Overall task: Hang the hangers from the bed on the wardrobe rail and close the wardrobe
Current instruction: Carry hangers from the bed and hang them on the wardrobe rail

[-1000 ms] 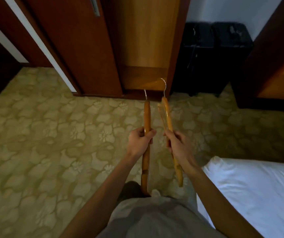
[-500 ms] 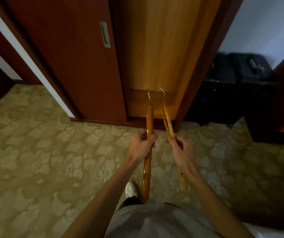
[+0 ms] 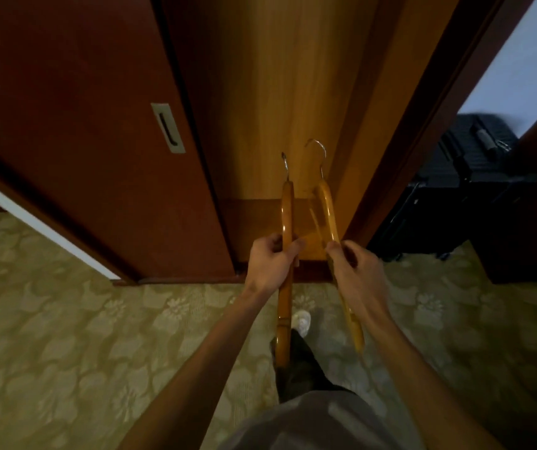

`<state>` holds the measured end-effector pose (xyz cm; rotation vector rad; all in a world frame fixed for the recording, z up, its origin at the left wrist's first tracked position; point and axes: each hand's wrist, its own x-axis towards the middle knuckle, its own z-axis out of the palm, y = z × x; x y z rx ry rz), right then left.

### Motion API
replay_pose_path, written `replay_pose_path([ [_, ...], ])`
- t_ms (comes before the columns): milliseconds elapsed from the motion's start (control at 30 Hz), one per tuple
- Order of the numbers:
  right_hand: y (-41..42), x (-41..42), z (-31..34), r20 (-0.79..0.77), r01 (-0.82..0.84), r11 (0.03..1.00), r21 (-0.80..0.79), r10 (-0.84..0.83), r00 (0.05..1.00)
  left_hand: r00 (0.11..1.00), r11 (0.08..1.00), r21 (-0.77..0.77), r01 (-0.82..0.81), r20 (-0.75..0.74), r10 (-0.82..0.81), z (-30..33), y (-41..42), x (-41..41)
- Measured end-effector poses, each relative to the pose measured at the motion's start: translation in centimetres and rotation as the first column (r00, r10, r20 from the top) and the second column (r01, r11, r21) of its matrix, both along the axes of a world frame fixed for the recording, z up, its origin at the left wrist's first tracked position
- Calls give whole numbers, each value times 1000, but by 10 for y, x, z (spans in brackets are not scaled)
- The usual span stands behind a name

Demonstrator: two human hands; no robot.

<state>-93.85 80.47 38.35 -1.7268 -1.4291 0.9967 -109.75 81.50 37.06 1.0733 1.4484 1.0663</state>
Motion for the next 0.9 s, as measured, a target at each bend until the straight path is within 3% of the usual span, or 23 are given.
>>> replay_pose_path([
  [267, 173, -11, 48, -207, 19, 998, 55, -7, 978, 998, 997, 68, 39, -49, -35, 49, 184, -7],
  [433, 270, -8, 99, -206, 27, 994, 103, -6, 978, 996, 987, 157, 38, -89, -24, 103, 283, -7],
  [900, 450, -16, 298, -246, 103, 899, 425, 5, 969, 999, 904, 426, 37, 3, -42, 317, 453, 0],
])
